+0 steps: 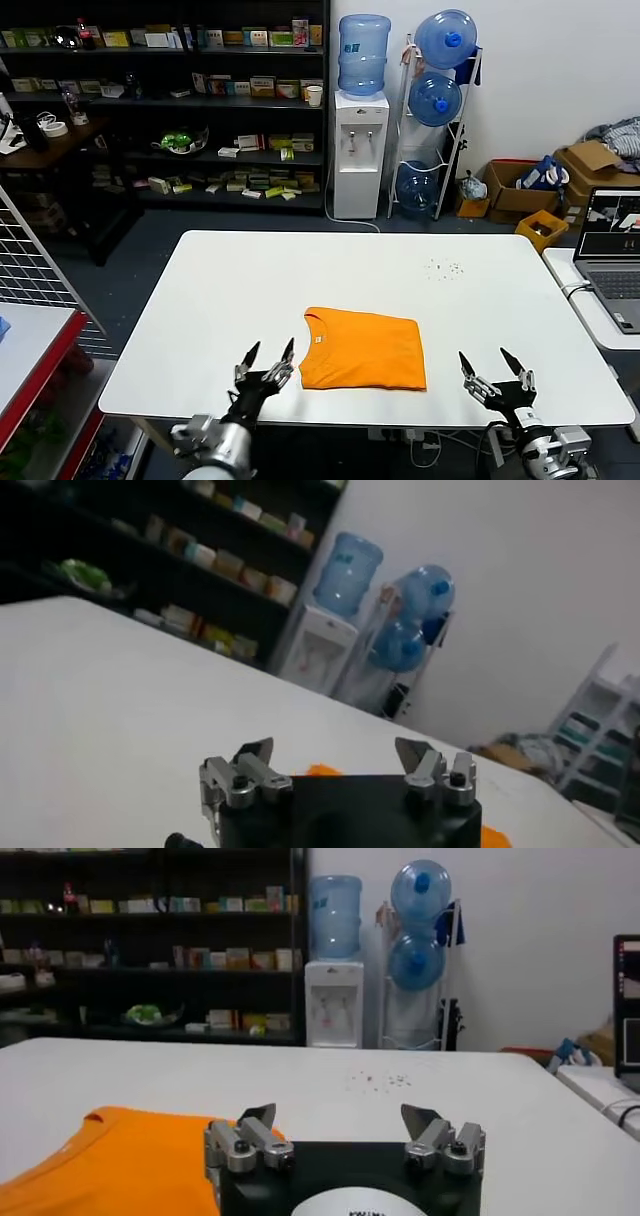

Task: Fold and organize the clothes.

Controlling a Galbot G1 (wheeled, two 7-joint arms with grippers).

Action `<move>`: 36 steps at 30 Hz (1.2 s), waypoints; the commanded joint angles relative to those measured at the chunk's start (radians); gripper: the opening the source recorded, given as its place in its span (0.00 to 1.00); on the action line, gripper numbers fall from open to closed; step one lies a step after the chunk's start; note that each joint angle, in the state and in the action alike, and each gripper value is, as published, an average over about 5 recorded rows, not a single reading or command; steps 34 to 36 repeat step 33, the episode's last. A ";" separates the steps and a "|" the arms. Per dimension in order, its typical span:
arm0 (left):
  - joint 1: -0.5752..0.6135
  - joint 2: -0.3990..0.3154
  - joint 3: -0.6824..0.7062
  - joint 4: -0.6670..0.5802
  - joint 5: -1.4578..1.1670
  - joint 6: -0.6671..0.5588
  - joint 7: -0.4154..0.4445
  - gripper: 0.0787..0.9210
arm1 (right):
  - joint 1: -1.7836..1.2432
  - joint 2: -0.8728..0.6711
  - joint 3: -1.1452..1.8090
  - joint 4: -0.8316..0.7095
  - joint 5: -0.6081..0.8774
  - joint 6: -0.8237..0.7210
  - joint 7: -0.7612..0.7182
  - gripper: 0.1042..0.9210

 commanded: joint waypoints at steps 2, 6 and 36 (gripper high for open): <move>0.267 -0.039 -0.307 -0.034 0.172 -0.373 0.262 0.88 | 0.014 0.193 0.077 -0.144 -0.230 0.378 -0.085 0.88; 0.261 -0.057 -0.325 -0.034 0.170 -0.413 0.293 0.88 | -0.006 0.265 0.091 -0.137 -0.272 0.463 -0.092 0.88; 0.285 -0.108 -0.236 0.016 0.213 -0.459 0.272 0.88 | -0.033 0.318 0.078 -0.139 -0.268 0.501 -0.110 0.88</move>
